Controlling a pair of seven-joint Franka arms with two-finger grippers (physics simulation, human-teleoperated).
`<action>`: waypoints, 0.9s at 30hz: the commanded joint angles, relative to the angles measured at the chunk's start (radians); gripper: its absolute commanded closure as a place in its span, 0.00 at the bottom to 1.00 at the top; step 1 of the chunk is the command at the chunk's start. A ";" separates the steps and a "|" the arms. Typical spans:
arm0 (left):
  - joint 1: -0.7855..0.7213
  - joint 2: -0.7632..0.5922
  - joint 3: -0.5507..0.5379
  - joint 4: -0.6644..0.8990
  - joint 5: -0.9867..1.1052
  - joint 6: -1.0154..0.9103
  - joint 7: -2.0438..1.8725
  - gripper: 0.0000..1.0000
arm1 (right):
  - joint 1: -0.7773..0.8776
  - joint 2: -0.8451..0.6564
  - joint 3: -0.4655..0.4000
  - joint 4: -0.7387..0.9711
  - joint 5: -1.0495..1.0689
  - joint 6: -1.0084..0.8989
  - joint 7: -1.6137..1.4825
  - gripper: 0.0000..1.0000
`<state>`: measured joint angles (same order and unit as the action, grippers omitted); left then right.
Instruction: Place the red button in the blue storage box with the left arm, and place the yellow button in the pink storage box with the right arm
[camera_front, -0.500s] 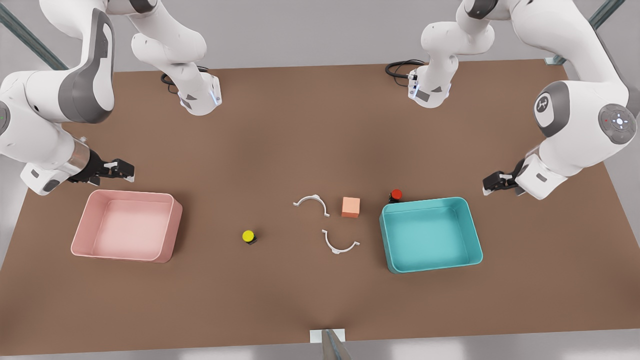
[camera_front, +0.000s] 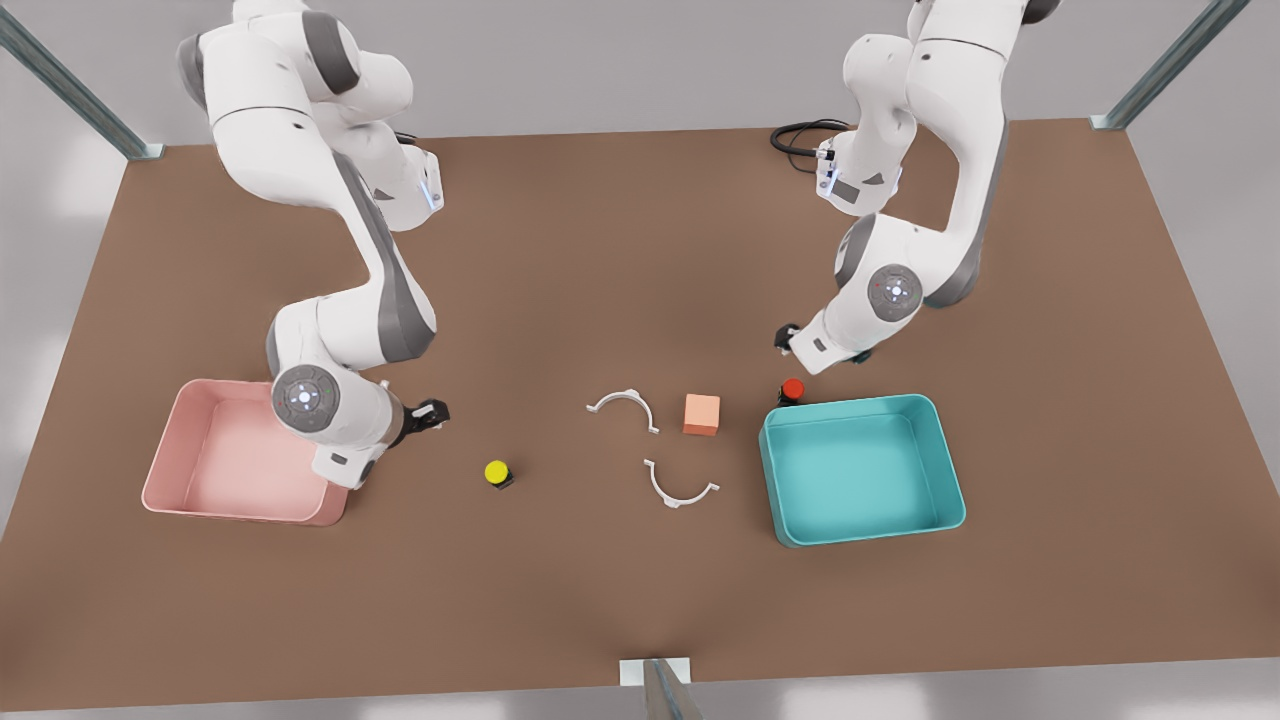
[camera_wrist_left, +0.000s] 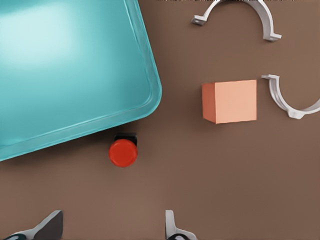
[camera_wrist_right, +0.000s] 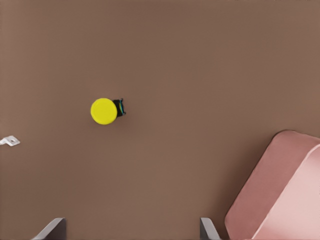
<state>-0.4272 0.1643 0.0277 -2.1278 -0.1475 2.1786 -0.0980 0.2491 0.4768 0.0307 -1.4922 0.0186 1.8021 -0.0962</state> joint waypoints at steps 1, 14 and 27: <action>-0.010 0.026 0.001 -0.067 -0.012 0.444 -0.152 0.00 | 0.025 0.063 0.001 -0.017 0.003 0.241 0.155 0.00; -0.044 0.158 0.001 -0.199 -0.012 0.621 -0.206 0.00 | 0.039 0.215 0.051 -0.042 0.001 0.611 0.210 0.00; -0.044 0.239 0.000 -0.158 -0.009 0.621 -0.203 0.24 | 0.039 0.237 0.078 -0.191 0.000 0.721 0.213 0.00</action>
<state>-0.4709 0.4042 0.0276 -2.2871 -0.1578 2.7922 -0.2505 0.2898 0.7149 0.1084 -1.6793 0.0165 2.4784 0.0721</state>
